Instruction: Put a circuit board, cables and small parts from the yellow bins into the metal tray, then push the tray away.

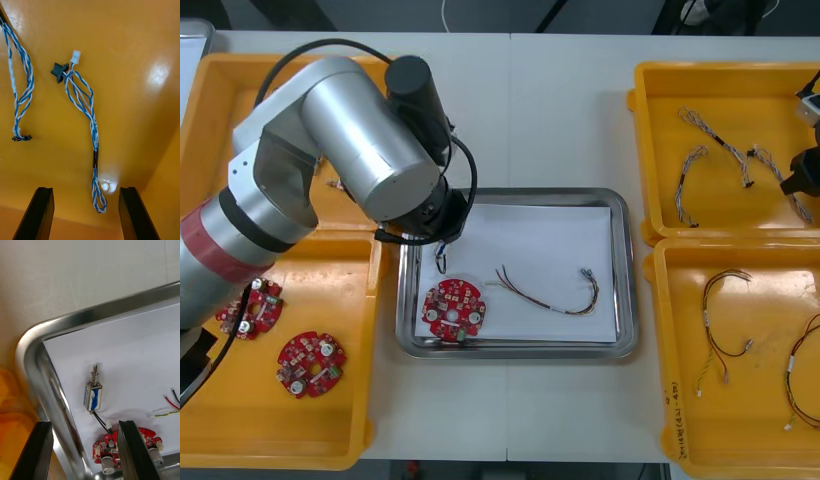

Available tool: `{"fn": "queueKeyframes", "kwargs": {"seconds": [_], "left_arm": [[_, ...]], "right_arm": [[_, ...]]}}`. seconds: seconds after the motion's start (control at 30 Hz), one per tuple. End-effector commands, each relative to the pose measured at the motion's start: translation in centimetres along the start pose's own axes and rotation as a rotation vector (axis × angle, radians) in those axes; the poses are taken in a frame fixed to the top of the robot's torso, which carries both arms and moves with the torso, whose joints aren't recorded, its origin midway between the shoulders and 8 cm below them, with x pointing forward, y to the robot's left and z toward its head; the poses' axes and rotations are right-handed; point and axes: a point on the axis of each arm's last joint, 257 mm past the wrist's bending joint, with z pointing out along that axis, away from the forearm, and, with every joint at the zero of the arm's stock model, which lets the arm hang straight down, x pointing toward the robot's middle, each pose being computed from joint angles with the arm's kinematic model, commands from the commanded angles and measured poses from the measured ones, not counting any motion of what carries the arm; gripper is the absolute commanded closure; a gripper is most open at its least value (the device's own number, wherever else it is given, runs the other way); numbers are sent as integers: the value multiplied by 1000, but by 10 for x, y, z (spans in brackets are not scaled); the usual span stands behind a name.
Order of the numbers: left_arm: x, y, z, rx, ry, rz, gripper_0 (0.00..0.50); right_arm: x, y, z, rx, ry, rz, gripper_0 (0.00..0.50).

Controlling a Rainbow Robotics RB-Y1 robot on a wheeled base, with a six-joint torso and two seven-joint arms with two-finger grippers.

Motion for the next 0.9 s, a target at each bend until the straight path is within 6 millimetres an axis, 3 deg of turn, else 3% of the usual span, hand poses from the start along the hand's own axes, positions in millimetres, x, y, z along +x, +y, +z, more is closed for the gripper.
{"fn": "queueKeyframes", "kwargs": {"seconds": [0.03,0.67,0.9], "left_arm": [[-18,-4,-37,37,-60,-34,0],[-45,96,-90,-58,-123,-269,0],[-49,126,-92,-79,-122,-376,0]], "right_arm": [[-29,1,-13,25,-49,-42,0],[-23,-5,16,62,-59,-13,0],[-19,-2,31,53,-71,15,0]]}}
